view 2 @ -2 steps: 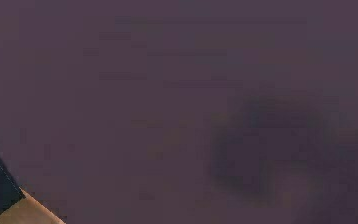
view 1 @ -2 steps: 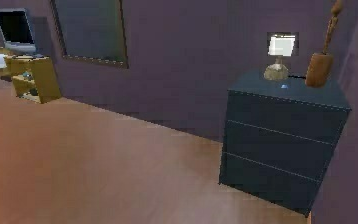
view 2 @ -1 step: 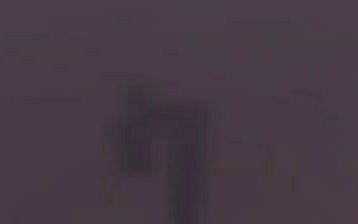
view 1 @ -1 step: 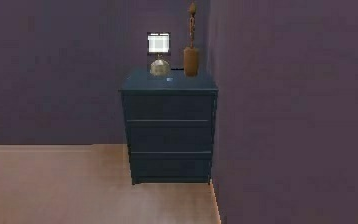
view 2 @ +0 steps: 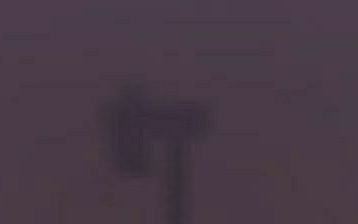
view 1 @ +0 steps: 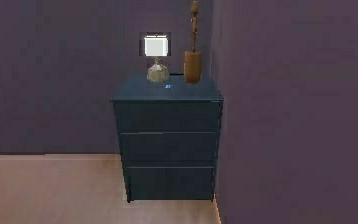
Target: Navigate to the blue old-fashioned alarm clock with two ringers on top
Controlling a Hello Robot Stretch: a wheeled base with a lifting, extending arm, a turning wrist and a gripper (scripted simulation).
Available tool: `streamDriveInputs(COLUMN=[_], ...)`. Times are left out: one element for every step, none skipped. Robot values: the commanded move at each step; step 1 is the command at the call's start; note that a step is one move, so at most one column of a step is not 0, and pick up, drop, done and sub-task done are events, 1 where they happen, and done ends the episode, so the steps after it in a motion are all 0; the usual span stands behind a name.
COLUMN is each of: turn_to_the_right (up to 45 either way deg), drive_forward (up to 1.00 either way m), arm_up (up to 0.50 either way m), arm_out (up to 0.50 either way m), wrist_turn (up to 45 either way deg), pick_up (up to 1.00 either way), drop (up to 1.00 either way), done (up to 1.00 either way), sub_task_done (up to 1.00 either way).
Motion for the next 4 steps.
streamDriveInputs(turn_to_the_right=[-45.0,-45.0,0.0,12.0], drive_forward=[0.0,0.0,0.3,0.0], arm_up=[0.0,0.0,0.0,0.0], arm_out=[0.0,0.0,0.0,0.0], wrist_turn=[0.0,0.0,0.0,0.0], pick_up=[0.0,0.0,0.0,0.0], drop=[0.0,0.0,0.0,0.0], done=[0.0,0.0,0.0,0.0], sub_task_done=[0.0,0.0,0.0,0.0])
